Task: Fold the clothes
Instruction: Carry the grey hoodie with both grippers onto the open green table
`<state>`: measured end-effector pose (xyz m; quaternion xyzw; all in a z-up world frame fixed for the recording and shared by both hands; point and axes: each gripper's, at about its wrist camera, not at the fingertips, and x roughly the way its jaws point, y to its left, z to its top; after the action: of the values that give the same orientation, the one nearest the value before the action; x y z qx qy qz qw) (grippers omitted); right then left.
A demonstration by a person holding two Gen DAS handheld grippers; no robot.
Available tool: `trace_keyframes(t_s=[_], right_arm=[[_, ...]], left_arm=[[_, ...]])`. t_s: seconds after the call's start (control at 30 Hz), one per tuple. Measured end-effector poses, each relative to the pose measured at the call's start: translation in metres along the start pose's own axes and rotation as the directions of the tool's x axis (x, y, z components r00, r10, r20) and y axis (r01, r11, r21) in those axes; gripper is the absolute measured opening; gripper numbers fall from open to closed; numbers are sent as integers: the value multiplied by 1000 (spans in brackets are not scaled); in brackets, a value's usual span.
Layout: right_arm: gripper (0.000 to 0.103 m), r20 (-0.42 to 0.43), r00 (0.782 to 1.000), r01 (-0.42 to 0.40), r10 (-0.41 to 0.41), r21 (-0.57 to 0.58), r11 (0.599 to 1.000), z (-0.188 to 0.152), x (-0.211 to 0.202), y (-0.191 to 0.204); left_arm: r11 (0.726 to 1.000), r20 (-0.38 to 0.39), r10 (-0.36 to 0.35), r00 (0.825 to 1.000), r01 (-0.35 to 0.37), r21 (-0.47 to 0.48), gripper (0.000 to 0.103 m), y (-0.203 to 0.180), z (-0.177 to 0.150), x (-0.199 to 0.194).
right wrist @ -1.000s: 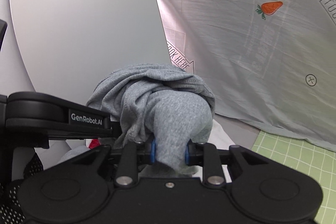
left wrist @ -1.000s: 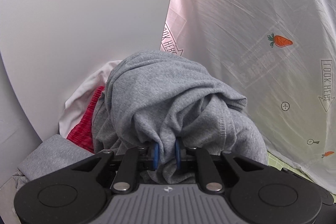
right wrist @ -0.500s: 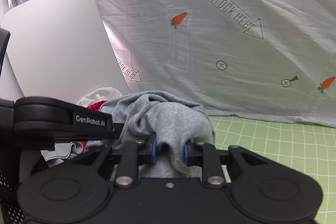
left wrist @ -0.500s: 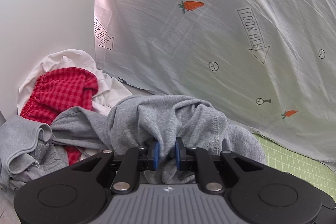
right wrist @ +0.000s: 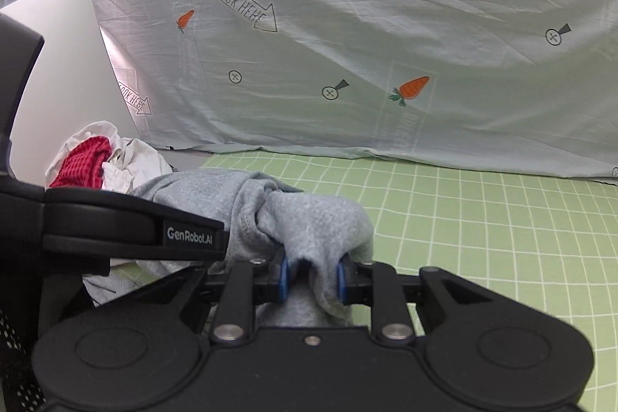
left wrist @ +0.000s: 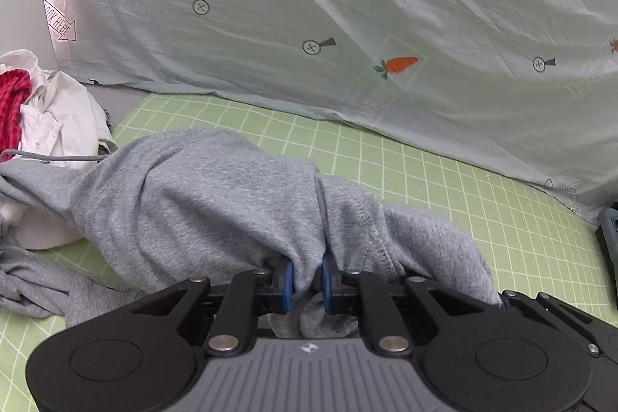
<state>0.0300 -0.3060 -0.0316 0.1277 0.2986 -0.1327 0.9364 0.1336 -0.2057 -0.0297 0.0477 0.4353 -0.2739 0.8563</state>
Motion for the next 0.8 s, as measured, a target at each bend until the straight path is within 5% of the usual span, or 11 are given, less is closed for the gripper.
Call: trace_keyframes(t_s=[0.27, 0.57, 0.8], right_arm=[[23, -22, 999, 38, -38, 15, 999, -28, -22, -84], [22, 6, 990, 143, -143, 32, 989, -20, -27, -123], [23, 28, 955, 294, -296, 59, 954, -11, -37, -142]], left_arm=[[999, -57, -24, 998, 26, 45, 16, -86, -27, 21], [990, -93, -82, 992, 91, 103, 16, -139, -14, 37], [962, -128, -202, 971, 221, 160, 16, -169, -10, 51]])
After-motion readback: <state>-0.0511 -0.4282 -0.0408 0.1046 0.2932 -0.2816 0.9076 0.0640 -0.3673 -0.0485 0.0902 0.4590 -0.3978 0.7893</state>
